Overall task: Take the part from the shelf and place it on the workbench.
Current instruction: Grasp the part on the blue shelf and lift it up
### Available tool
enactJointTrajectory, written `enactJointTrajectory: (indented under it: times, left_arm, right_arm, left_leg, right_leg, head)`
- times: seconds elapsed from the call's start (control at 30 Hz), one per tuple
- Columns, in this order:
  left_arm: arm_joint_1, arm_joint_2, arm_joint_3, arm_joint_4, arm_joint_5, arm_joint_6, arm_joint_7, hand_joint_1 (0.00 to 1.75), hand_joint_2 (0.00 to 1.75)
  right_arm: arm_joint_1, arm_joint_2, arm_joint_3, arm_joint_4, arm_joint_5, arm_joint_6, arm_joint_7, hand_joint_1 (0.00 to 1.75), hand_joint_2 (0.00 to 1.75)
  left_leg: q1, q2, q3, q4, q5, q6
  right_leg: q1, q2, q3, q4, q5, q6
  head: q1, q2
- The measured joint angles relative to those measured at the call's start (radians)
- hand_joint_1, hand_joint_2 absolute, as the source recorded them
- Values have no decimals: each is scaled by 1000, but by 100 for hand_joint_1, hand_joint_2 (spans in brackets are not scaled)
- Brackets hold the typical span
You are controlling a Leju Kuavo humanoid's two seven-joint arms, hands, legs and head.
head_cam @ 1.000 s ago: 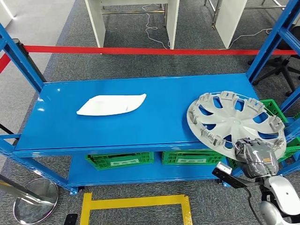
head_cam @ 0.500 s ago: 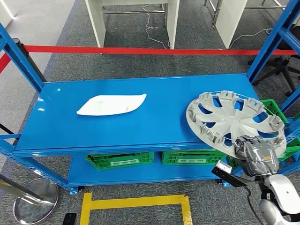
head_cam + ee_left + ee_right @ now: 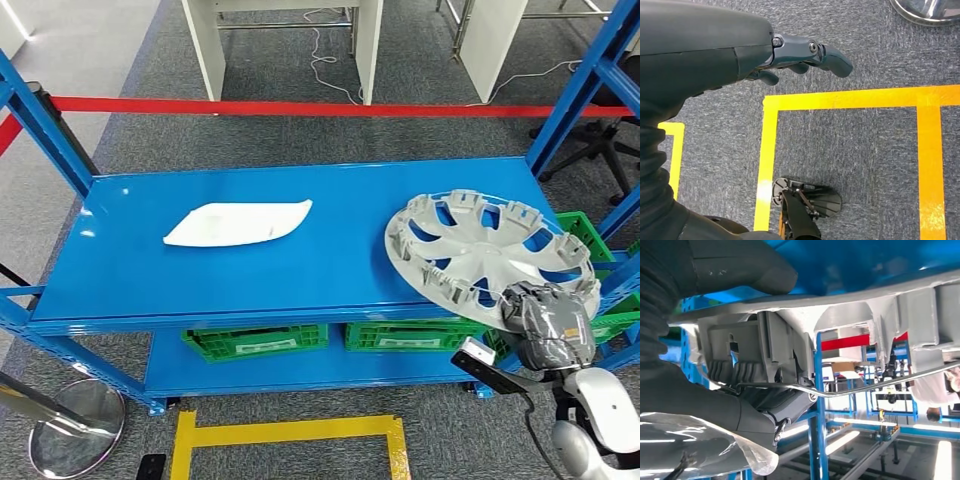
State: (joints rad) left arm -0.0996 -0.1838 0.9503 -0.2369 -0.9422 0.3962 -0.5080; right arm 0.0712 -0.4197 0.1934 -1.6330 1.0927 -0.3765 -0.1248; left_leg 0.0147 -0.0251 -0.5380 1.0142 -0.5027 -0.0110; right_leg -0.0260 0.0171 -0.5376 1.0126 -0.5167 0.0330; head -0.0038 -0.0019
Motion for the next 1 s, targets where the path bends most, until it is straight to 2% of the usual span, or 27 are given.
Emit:
enactJointTrajectory:
  times: [0.47,1.0]
  left_arm:
    - [0,-2,0,0,-3,0,-1,0,175]
    - [-1,-2,0,0,-13,0,3,0,175]
  right_arm:
    - [-13,6,0,-21,-46,-1,-34,175,175]
    - [-94,6,21,-33,-49,15,-57,175,175]
  left_leg:
    - [0,0,-1,0,0,0]
    - [0,0,-1,0,0,0]
  right_leg:
    - [0,0,-1,0,0,0]
    - [0,1,-1,0,0,0]
  head:
    - [0,0]
    - [0,0]
